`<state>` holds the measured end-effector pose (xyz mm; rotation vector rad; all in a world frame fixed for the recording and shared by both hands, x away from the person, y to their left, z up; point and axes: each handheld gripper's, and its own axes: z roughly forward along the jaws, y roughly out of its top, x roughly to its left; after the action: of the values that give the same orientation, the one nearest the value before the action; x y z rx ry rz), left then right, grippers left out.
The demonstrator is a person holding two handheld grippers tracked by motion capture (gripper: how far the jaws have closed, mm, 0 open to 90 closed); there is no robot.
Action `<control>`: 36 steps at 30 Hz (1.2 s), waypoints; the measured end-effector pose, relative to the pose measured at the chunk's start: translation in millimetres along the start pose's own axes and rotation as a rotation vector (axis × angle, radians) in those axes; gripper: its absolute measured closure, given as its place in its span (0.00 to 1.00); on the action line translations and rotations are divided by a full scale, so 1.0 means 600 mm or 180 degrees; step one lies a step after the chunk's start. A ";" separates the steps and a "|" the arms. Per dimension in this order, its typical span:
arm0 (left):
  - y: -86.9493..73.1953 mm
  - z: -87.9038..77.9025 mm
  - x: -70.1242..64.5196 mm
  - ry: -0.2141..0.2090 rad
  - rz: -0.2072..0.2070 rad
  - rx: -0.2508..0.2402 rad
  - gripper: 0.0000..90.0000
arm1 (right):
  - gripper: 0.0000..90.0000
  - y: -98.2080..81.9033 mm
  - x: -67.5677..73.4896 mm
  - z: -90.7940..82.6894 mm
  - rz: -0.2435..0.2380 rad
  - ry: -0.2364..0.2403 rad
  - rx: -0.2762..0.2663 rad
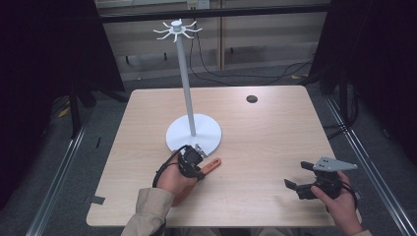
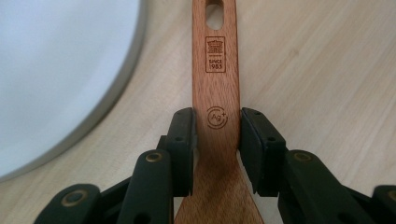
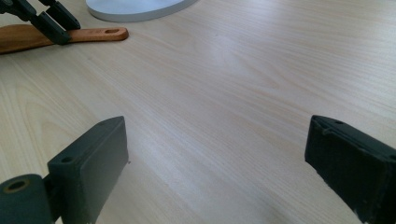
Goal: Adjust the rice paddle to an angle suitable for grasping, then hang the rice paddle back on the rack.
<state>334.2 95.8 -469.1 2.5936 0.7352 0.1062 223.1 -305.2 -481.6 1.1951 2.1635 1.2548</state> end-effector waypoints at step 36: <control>-0.067 -0.119 0.017 0.0202 -0.0667 -0.1906 0.74 | 0.06 -0.001 0.002 0.003 -0.0030 0.0002 0.0007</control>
<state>310.3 159.5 -422.4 1.9442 0.8406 0.2960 223.3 -303.3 -483.1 1.1843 2.1689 1.2494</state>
